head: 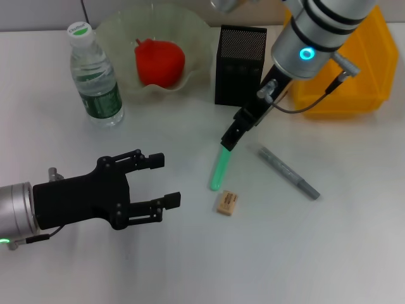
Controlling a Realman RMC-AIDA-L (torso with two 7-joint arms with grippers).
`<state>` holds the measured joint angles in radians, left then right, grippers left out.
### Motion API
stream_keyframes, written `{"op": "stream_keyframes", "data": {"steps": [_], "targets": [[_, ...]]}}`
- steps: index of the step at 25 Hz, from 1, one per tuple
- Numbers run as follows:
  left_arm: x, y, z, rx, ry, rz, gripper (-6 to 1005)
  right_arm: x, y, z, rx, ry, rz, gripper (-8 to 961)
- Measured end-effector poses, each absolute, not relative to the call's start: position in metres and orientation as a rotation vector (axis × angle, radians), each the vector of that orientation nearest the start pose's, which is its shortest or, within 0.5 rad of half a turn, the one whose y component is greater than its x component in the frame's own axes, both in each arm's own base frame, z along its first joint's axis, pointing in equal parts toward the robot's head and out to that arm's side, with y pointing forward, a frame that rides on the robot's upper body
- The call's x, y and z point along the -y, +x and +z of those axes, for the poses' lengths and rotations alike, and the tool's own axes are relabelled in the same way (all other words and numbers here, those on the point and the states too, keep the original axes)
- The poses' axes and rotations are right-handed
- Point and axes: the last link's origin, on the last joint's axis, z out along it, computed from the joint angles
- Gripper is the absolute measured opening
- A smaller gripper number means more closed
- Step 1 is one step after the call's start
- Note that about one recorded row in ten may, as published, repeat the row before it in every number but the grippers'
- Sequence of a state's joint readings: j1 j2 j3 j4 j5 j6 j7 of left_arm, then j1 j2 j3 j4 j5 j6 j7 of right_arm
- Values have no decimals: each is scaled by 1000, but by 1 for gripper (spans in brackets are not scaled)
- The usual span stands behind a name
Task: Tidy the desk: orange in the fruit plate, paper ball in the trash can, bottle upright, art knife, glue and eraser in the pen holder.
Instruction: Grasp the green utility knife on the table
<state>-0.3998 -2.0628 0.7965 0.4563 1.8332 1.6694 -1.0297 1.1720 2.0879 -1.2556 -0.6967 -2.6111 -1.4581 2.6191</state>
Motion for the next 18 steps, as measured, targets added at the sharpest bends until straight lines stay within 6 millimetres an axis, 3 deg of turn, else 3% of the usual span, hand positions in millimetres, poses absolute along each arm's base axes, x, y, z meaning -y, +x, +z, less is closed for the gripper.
{"op": "stream_keyframes", "data": {"steps": [18], "targets": [[-268,-284,-27,424,-2752,-907,799,-417,108,-85,-1075,-2645,-541,746]]}}
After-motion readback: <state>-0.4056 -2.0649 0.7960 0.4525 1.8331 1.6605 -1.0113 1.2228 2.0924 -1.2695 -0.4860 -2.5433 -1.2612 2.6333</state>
